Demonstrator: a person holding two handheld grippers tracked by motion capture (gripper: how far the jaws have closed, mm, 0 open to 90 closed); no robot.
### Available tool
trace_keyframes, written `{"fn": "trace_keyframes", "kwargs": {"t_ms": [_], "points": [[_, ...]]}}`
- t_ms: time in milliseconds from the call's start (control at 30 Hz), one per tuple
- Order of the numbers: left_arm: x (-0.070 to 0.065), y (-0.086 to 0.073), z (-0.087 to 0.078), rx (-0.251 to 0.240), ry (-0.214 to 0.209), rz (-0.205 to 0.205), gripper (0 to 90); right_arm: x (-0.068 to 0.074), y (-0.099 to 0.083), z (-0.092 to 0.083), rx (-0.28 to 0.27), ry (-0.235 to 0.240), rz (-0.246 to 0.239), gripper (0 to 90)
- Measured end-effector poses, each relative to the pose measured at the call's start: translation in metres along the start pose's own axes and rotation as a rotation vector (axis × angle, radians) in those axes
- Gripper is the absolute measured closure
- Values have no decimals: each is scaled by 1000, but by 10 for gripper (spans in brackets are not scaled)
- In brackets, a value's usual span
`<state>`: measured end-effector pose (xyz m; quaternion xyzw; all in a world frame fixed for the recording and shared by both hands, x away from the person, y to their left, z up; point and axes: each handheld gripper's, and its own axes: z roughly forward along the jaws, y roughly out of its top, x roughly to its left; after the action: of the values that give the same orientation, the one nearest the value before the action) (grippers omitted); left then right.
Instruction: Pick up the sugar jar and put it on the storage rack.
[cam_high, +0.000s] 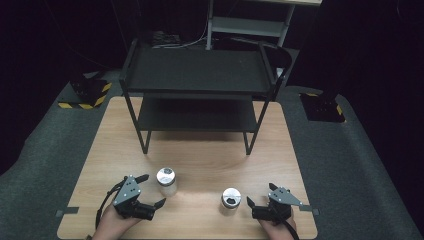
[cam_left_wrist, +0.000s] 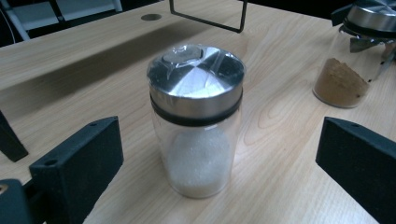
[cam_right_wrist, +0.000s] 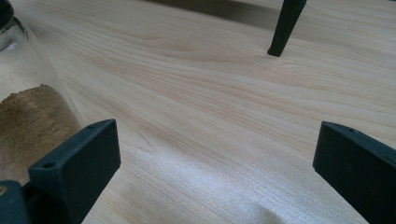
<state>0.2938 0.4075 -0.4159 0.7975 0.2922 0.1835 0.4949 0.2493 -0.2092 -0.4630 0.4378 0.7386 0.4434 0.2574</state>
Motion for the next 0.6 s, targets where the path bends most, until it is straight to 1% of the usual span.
{"fn": "trace_keyframes", "kwargs": {"t_ms": [200, 333, 400, 467, 600], "points": [[5, 2, 12, -9, 2, -13, 23, -1, 0, 0, -1, 2, 3, 2], [8, 2, 21, -9, 1, -8, 43, -1, 0, 0, -2, 4, 6, 2], [9, 1, 25, -11, -3, -15, 49, -1, -1, 0, -4, 2, 7, 2], [10, 0, 28, -18, -12, -18, 64, -1, -1, 0, -4, 3, 9, 2], [10, -2, 32, -32, -6, -18, 102, -2, -1, 0, -4, 6, 11, 2]]}}
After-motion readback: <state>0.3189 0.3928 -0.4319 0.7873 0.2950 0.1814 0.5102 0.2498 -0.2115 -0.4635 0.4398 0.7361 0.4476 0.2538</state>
